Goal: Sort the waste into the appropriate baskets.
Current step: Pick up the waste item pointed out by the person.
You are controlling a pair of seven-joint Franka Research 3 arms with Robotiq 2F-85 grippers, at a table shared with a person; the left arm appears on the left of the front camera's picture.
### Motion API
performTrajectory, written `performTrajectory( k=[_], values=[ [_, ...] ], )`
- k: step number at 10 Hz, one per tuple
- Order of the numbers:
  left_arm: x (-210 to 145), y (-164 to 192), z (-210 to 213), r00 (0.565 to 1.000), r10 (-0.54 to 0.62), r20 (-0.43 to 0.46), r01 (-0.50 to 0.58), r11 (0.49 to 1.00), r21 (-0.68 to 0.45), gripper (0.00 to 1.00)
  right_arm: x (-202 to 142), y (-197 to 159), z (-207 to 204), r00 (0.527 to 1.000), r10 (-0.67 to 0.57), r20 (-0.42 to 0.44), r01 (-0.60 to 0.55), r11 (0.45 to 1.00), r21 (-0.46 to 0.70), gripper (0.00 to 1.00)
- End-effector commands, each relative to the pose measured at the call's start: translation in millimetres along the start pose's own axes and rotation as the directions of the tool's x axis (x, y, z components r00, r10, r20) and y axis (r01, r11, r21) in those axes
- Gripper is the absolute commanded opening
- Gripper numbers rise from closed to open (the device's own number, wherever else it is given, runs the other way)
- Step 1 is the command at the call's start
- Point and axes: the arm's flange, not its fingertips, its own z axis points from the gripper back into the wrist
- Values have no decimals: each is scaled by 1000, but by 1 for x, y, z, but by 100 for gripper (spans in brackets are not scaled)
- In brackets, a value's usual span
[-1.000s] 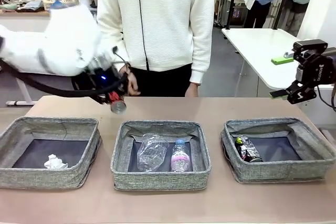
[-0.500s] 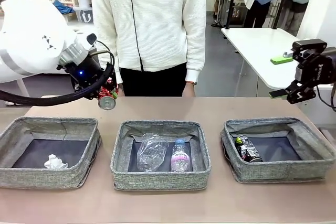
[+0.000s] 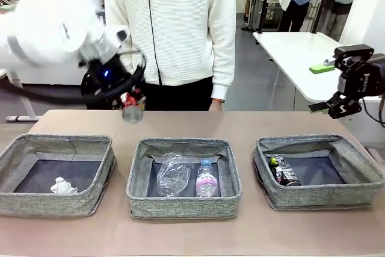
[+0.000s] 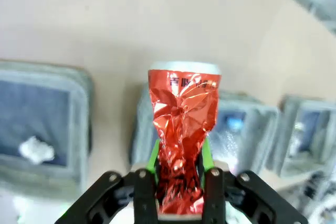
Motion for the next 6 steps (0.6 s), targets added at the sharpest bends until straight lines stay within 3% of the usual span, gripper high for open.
performTrajectory(
  k=[1, 3, 4, 6],
  values=[
    [-12, -71, 84, 984, -149, -103, 154, 987, 46, 32, 0, 4, -1, 1000, -17, 14, 17, 1000, 4, 100],
    [-25, -137, 136, 969, -229, -89, 240, 960, 143, 32, 0, 4, -1, 1000, -17, 14, 17, 1000, 4, 100],
    [-31, -163, 155, 968, -246, -42, 249, 949, 191, 32, 0, 4, -1, 1000, -17, 14, 17, 1000, 4, 100],
    [-38, -188, 186, 937, -342, -72, 349, 927, 134, 32, 0, 4, -1, 1000, -17, 14, 17, 1000, 4, 100]
  ],
)
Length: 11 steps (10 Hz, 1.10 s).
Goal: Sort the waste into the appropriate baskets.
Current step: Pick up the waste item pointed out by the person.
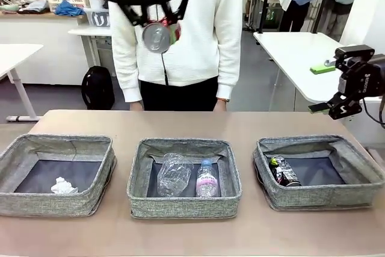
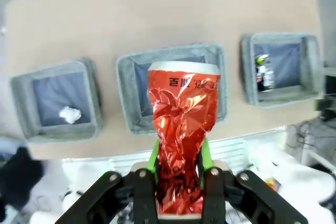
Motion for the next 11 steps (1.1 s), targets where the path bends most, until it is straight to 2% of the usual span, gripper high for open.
performTrajectory(
  k=[1, 5, 6, 11],
  values=[
    [15, -15, 18, 999, -38, 8, 38, 999, -16, 32, 0, 4, -1, 1000, -17, 14, 17, 1000, 4, 100],
    [17, -15, 10, 998, -54, -29, 52, 997, -64, 32, 0, 4, -1, 1000, -17, 14, 17, 1000, 4, 100],
    [17, -22, 15, 999, -44, 4, 44, 997, -56, 32, 0, 4, -1, 1000, -17, 14, 17, 1000, 4, 100],
    [17, -22, 15, 999, -44, 4, 44, 997, -56, 32, 0, 4, -1, 1000, -17, 14, 17, 1000, 4, 100]
  ],
)
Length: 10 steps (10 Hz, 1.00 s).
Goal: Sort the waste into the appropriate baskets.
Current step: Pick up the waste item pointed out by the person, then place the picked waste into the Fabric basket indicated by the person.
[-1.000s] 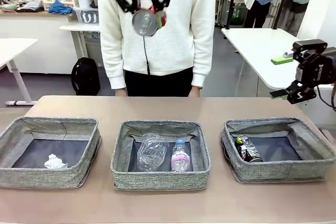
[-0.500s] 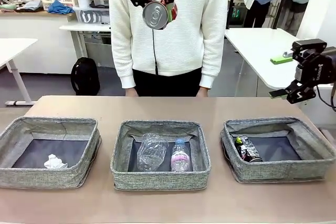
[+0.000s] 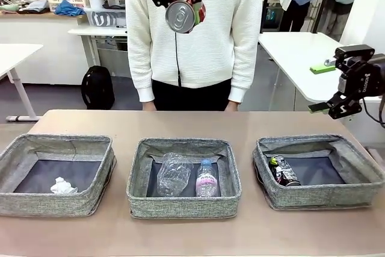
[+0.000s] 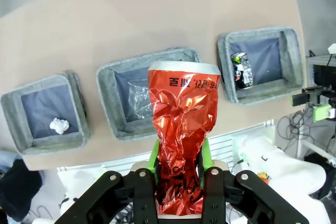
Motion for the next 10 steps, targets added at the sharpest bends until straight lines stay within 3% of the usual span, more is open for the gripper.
performTrajectory(
  k=[1, 10],
  values=[
    [-1, 3, 3, 1000, 7, 8, -7, 1000, 4, 32, 0, 4, -1, 1000, -17, 14, 17, 1000, 4, 100],
    [-1, 3, 3, 1000, 7, 8, -7, 1000, 4, 32, 0, 4, -1, 1000, -17, 14, 17, 1000, 4, 100]
  ],
)
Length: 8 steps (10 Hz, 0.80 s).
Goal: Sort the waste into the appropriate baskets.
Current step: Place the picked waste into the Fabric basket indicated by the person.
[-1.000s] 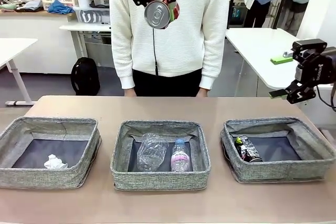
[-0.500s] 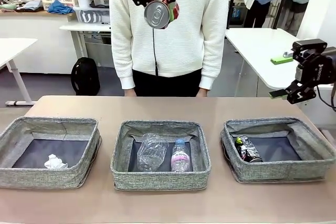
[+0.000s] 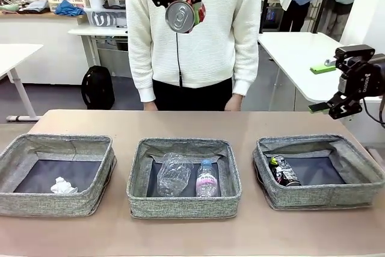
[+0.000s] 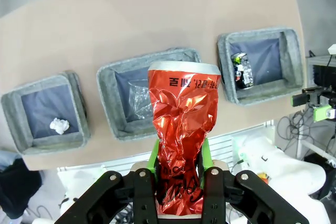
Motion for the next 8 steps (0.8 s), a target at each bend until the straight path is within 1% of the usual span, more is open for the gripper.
performTrajectory(
  k=[1, 8],
  values=[
    [-2, 2, 3, 1000, 6, 8, -6, 1000, 4, 32, 0, 4, -1, 1000, -17, 14, 17, 1000, 4, 100],
    [-2, 2, 3, 1000, 6, 8, -6, 1000, 4, 32, 0, 4, -1, 1000, -17, 14, 17, 1000, 4, 100]
  ],
)
